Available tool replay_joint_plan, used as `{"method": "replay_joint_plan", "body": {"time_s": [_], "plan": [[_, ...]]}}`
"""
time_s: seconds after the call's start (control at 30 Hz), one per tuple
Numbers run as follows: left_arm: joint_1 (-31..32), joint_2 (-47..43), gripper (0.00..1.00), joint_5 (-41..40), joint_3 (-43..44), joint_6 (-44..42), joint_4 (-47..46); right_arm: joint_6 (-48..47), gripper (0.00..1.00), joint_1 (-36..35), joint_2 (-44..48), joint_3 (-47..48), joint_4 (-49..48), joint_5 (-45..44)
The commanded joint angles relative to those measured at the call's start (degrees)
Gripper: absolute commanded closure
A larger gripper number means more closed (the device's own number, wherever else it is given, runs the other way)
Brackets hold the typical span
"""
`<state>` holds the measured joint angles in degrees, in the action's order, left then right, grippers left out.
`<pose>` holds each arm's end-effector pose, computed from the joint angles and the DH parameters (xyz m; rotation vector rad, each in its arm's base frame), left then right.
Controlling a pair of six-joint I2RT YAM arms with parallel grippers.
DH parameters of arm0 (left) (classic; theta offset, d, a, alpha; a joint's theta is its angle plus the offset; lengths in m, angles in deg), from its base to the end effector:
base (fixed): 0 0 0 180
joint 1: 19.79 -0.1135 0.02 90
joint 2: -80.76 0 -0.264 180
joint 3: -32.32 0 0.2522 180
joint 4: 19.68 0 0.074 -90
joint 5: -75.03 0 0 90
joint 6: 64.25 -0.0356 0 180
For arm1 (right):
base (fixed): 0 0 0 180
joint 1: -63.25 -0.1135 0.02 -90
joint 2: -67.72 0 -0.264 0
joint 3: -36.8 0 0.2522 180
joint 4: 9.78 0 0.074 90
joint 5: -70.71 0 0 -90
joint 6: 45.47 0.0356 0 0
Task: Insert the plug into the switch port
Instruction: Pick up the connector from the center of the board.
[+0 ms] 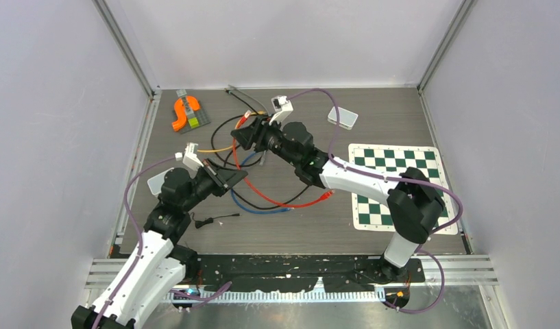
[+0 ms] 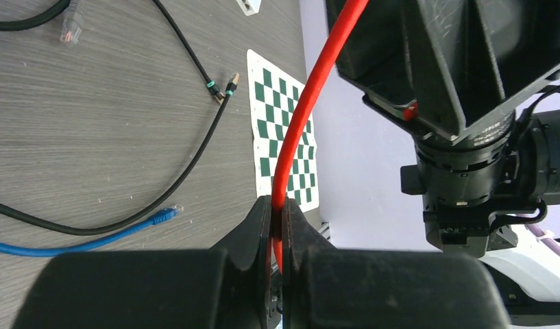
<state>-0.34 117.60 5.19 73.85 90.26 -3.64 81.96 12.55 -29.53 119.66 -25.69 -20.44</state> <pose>0.1519 -0.0666 0.2713 -0.4851 1.9110 -1.3269 0.2584 0.3146 0.3156 -0.1762 1.6636 1.1826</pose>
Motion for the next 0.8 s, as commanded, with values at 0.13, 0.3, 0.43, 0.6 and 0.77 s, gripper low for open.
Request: {"method": "replay_joint_plan", "body": {"time_s": [0.13, 0.3, 0.43, 0.6, 0.77], "plan": [[0.3, -1.3, 1.0, 0.7, -1.0, -1.3, -3.9, 1.8, 0.7, -0.7, -0.7, -0.1, -9.0, 4.7], [0.3, 1.5, 0.85, 2.1, -0.8, -2.9, -6.6, -1.8, 0.93, -0.3, 2.5, -4.8, -14.3, 6.0], [0.2, 1.5, 0.49, 2.5, 4.1, -11.2, 3.0, -7.7, 0.95, 3.3, 6.6, -7.9, -12.0, 16.5], [0.2, 1.7, 0.37, 2.5, 15.2, -23.3, 16.4, -6.9, 0.95, 11.3, 8.6, -9.4, -8.9, 43.7], [0.2, 5.9, 0.36, 8.7, 23.7, -31.0, 22.2, -11.6, 0.95, 13.8, 11.7, -10.0, -3.1, 58.7]]}}
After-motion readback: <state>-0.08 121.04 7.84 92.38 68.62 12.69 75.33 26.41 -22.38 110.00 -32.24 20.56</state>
